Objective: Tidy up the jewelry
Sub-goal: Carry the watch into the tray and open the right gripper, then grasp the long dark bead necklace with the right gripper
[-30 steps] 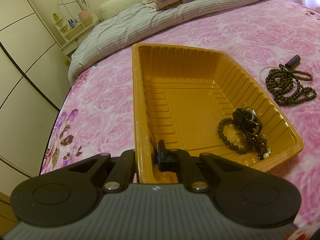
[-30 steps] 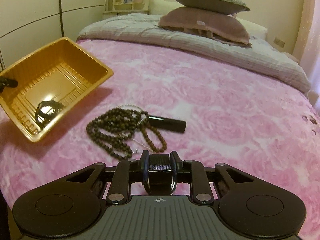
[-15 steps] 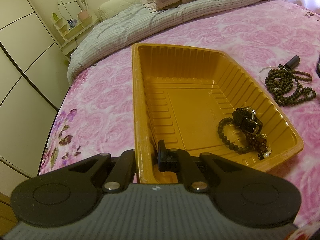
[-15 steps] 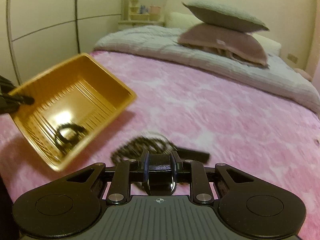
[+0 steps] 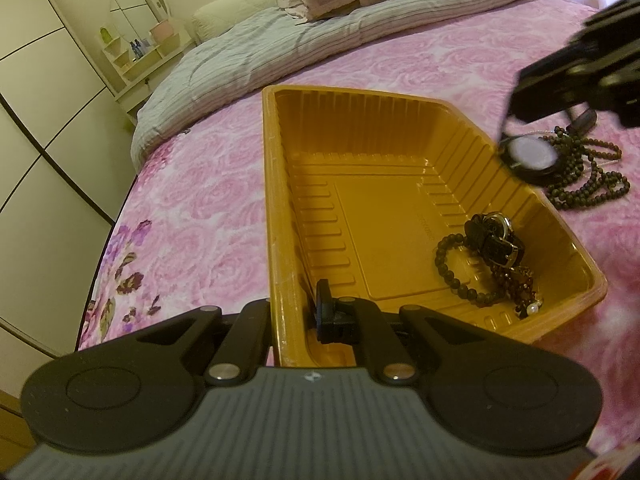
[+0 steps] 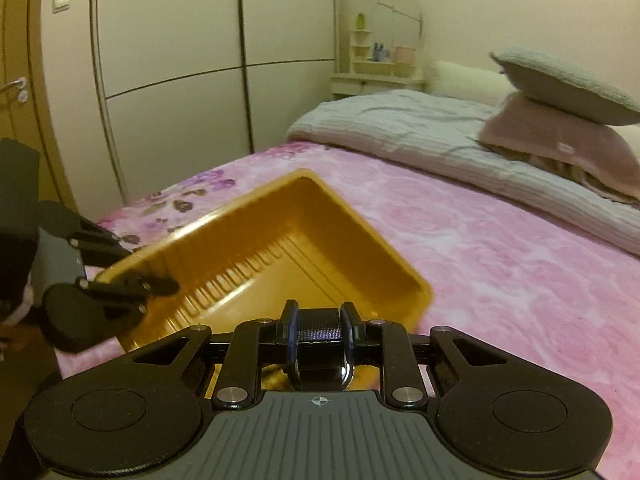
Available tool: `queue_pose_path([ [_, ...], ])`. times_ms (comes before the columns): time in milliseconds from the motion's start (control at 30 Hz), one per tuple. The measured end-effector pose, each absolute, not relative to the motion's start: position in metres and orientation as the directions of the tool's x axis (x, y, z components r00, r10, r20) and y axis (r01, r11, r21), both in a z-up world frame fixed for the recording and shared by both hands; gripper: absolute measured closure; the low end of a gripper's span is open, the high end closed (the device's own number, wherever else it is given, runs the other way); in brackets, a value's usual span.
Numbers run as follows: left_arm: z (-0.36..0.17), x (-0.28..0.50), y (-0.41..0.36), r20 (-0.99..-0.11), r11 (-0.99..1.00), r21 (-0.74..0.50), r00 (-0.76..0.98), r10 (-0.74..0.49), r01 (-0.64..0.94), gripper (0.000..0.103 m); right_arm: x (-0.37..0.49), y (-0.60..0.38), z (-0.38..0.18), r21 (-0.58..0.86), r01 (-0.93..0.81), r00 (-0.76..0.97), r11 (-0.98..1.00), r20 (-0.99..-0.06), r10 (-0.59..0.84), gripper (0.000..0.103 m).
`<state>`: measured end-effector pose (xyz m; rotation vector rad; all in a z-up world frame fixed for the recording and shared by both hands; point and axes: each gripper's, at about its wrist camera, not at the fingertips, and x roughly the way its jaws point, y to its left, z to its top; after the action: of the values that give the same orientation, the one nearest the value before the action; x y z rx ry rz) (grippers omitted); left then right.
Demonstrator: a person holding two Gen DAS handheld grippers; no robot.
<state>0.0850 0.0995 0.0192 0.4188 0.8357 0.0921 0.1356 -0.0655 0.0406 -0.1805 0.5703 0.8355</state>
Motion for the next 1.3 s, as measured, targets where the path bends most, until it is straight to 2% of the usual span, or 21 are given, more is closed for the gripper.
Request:
queue_pose_path([
  [367,0.018,0.085,0.102,-0.704,0.919,0.384,0.671,0.233,0.083,0.099,0.161,-0.039,0.012,0.066,-0.717,0.529,0.693,-0.597,0.604,0.081],
  [567,0.018,0.084,0.103,-0.705,0.92,0.382,0.67,0.232,0.083,0.099,0.169,-0.044,0.016,0.144,-0.721,0.502,0.678,-0.566,0.654,0.081],
  [633,0.018,0.085,0.104,-0.706,0.922,0.38,0.669,0.234,0.078,0.099,0.169,-0.049,0.022,0.157,-0.715,0.509,0.682,-0.553,0.66,0.077],
  [700,0.018,0.085,0.104,-0.707,0.925,0.374,0.668,0.231,0.075,0.099,0.166,-0.056,0.026,0.149,-0.708,0.526,0.69,-0.54,0.657,0.064],
  [800,0.019,0.085,0.103,-0.706,0.923,0.377,0.669,0.233,0.076,0.099,0.159,-0.074,0.026,0.132,-0.684,0.563,0.718,-0.531,0.634,0.057],
  [1067,0.018,0.085,0.103,-0.705,0.922,0.38,0.67,0.235,0.077,0.099,0.142,-0.159,-0.012,0.223,-0.481,0.635,0.848,-0.578,0.512,0.053],
  [1300,0.018,0.085,0.103,-0.706,0.922,0.38,0.668,0.236,0.076,0.099,0.124,-0.223,-0.045,0.243,-0.309,0.657,0.919,-0.644,0.391,0.053],
])
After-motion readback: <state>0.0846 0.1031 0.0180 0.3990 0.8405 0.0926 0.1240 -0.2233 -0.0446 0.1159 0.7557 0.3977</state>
